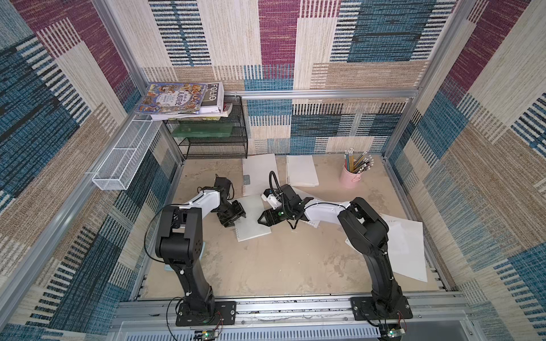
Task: Tear off pages from different notebooks
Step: Move the notebook to the center of the board.
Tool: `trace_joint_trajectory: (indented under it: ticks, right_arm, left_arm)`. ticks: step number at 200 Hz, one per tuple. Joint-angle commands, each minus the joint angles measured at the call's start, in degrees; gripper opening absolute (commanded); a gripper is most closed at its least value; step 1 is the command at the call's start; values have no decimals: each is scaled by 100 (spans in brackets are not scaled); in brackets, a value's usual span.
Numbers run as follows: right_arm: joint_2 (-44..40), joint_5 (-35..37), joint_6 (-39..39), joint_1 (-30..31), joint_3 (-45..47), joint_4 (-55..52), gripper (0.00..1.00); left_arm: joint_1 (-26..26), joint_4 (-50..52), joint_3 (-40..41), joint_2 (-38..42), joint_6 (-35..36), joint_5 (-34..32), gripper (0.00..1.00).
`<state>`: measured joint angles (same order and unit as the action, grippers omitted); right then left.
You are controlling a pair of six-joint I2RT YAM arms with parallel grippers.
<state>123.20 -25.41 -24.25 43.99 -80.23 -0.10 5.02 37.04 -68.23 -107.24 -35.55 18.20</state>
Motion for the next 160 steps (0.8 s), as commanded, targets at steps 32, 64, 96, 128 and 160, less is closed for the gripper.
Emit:
trace_joint_trajectory:
  ticks: [32,64,96,128,160]
  right_arm:
    - [-485,-342,240,57,321,-487,68]
    - [-1098,-701,348,3,859,-710,68]
    - [-1906,-950,206,-78,1760,-819,68]
    - [-2666,-687,86,-528,2341,-939,70]
    - [-2310,-312,354,-881,1779,-1087,70]
  left_arm:
    - [419,-485,630,282,-174,413,59]
    - [870,-607,1310,882,-476,575,58]
    - [1283,-628,1770,1374,-788,631,58]
    - [1367,-398,1816,1602,-820,488,60]
    - [1047,-86,1287,1515,-625,11,72]
